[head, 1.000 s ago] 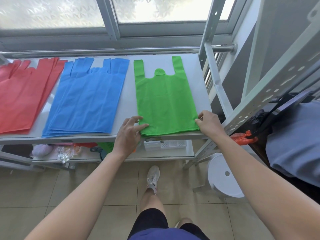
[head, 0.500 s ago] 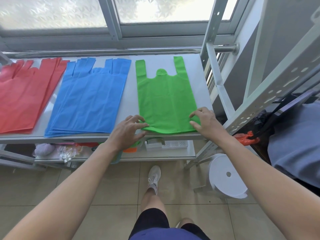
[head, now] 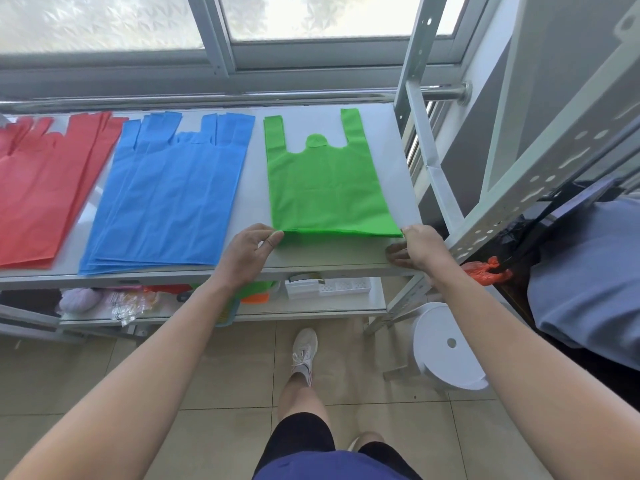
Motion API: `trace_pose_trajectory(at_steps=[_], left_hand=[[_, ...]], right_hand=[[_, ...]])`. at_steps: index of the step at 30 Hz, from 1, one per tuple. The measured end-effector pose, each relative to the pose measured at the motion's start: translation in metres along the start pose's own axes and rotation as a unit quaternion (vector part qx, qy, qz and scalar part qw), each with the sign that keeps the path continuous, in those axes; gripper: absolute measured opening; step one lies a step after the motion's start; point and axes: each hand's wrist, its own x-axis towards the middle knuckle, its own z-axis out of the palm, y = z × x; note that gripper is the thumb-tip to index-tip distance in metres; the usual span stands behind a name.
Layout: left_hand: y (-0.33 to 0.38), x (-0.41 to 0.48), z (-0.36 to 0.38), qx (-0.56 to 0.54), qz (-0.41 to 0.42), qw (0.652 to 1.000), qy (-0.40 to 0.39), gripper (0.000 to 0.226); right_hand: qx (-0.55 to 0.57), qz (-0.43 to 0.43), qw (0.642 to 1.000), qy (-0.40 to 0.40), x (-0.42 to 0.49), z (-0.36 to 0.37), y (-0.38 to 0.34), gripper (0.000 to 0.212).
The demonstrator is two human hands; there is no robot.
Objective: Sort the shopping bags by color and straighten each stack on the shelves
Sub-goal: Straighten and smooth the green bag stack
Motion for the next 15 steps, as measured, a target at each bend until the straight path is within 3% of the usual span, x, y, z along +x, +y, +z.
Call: trace_pose_trajectory(at_steps=[2, 6, 11, 15], left_hand=[[-0.001, 0.001, 0.0, -0.004, 0.003, 1.0, -0.001, 0.041], [-0.003, 0.001, 0.0, 0.043, 0.038, 0.998, -0.016, 0.039], [0.006, -0.011, 0.008, 0.216, 0.162, 0.963, -0.006, 0.04], [0.041, -0.007, 0.047, 0.19, 0.219, 0.956, -0.045, 0.047]], right_hand=[[0.133, 0.054, 0.989, -0.039, -0.005, -0.002, -0.003, 0.025], [0.207, 0.066, 0.973, -0.077, -0.008, -0.006, -0.003, 0.028], [0.218, 0.064, 0.97, -0.084, -0.007, -0.005, 0.005, 0.022], [0.2, 0.068, 0.971, -0.112, -0.016, -0.003, 0.009, 0.026]])
